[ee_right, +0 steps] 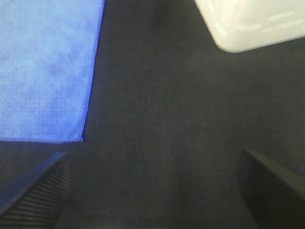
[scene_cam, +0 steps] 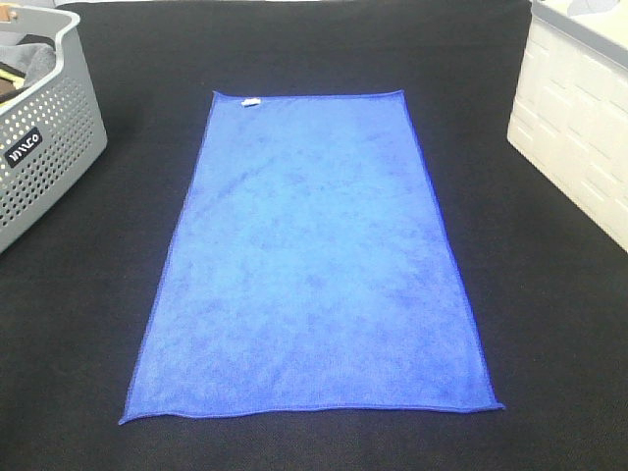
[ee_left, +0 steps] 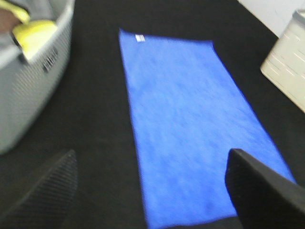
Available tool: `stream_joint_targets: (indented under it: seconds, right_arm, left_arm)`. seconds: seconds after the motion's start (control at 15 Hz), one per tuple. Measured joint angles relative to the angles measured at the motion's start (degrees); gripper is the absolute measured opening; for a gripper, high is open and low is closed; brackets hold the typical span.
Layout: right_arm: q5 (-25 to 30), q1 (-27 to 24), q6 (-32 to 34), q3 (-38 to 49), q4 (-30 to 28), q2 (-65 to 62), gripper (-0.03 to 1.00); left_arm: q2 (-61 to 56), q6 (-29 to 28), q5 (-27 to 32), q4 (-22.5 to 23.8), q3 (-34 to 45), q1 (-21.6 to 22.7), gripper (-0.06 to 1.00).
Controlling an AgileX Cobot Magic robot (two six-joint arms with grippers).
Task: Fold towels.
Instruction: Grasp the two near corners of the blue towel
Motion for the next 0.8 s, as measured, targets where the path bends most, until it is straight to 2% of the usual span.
stream_joint_targets:
  seconds: [0.13,0.2,0.27,0.33,0.6,0.67,0.8]
  right_arm:
    - [-1.8,0.0,0.9,-1.2,1.3,8.4,0.89]
    - [-1.8,0.0,0.9,-1.2,1.3,8.4,0.89]
    - [-2.6,0.0,0.9,-1.8,3.4,15.0,0.89]
    - [-3.4,0.0,0.6,-1.9,5.1,19.0,0.89]
    - [-10.4,0.0,-3.0,-2.2,12.0,35.2,0.89]
    - [-12.3,0.0,-5.4,-2.3,14.5,38.8,0.89]
    - [-15.3,0.0,-10.2,-2.3,18.7,45.7,0.89]
  left_arm:
    - [11.0,0.0,0.7,-7.5,0.0,0.0,0.80]
    - [11.0,0.0,0.7,-7.5,0.0,0.0,0.80]
    - [18.2,0.3,1.5,-10.1,0.0,0.0,0.78]
    - [23.7,1.1,1.6,-10.5,0.0,0.0,0.78]
    - [42.6,8.4,0.8,-12.7,0.0,0.0,0.77]
    - [46.4,10.7,0.0,-14.3,0.0,0.0,0.77]
    - [52.9,16.6,-2.1,-20.8,0.0,0.0,0.77]
